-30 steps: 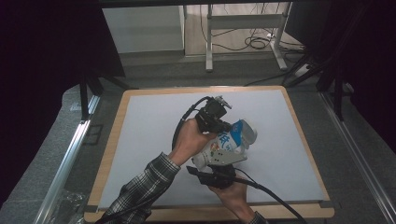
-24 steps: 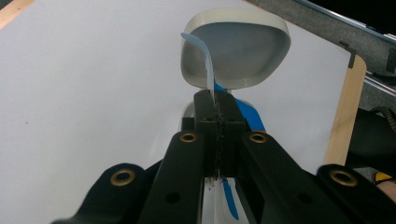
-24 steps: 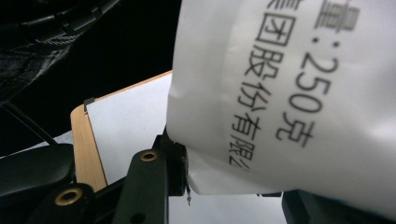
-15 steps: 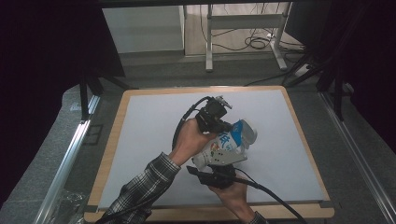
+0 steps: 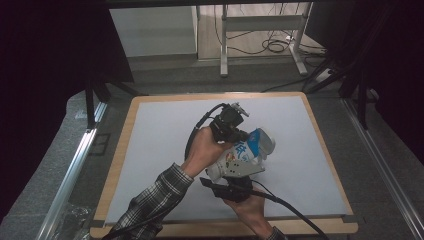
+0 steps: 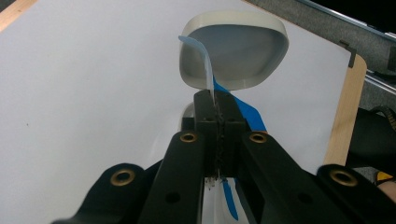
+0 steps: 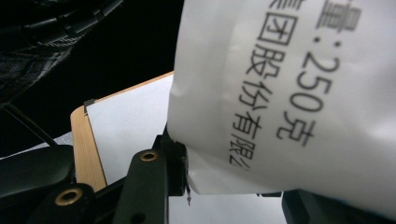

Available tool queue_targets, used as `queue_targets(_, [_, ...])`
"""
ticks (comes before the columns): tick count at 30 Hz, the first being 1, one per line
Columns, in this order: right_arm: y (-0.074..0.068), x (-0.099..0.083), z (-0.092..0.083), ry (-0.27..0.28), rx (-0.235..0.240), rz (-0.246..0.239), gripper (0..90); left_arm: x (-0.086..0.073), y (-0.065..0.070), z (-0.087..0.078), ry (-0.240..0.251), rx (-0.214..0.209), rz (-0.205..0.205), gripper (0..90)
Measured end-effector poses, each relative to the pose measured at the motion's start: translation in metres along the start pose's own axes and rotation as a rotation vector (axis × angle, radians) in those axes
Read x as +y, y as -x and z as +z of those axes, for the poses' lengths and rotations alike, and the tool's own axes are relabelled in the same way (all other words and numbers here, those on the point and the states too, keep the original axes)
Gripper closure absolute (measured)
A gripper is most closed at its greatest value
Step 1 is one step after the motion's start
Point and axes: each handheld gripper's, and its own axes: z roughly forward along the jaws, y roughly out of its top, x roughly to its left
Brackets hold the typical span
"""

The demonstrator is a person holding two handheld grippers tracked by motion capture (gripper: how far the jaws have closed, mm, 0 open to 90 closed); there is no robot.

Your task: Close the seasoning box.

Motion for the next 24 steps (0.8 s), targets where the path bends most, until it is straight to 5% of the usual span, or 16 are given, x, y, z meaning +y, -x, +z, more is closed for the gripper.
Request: queue_targets(24, [0.0005, 0.0009, -0.0007, 0.005, 0.002, 0.006, 63.2, 0.0031, 0.0005, 0.0012, -0.016, -0.002, 0.006, 89.9])
